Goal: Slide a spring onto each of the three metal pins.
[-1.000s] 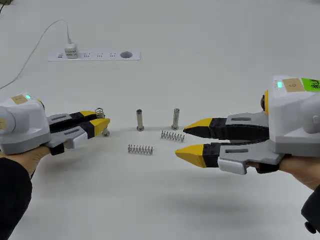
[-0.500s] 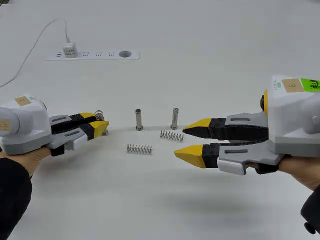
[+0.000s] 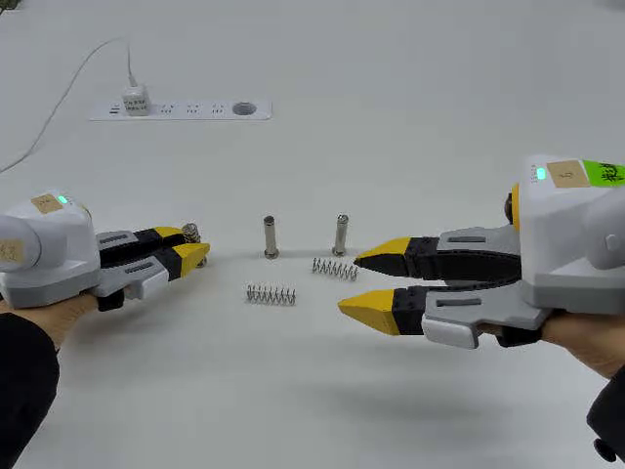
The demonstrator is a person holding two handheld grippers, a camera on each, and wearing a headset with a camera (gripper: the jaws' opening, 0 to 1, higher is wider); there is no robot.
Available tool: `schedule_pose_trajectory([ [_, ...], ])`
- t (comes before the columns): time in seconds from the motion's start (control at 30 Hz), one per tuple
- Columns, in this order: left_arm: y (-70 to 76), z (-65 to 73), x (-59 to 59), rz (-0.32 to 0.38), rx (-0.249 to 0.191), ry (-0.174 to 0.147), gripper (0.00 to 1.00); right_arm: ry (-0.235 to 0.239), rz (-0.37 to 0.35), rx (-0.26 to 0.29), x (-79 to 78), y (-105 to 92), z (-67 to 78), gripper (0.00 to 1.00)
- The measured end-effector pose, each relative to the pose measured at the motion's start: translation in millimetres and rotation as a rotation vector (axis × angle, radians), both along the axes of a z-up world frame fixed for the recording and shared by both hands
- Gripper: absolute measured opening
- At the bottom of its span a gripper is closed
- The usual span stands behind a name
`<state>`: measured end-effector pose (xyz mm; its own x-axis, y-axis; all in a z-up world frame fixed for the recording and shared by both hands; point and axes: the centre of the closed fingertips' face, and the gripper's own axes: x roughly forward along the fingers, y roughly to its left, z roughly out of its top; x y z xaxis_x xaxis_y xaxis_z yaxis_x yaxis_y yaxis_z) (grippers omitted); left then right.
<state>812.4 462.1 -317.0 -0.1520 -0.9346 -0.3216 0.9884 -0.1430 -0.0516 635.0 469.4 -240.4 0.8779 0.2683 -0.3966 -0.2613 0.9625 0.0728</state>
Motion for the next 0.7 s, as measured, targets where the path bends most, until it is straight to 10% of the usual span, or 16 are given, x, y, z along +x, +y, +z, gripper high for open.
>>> schedule_pose_trajectory([
  [0.7, 10.2, -0.2, 5.4, 0.032, 0.010, 0.014, 0.21, 0.004, 0.001, -0.003, -0.3, 0.1, -1.7, 0.29],
])
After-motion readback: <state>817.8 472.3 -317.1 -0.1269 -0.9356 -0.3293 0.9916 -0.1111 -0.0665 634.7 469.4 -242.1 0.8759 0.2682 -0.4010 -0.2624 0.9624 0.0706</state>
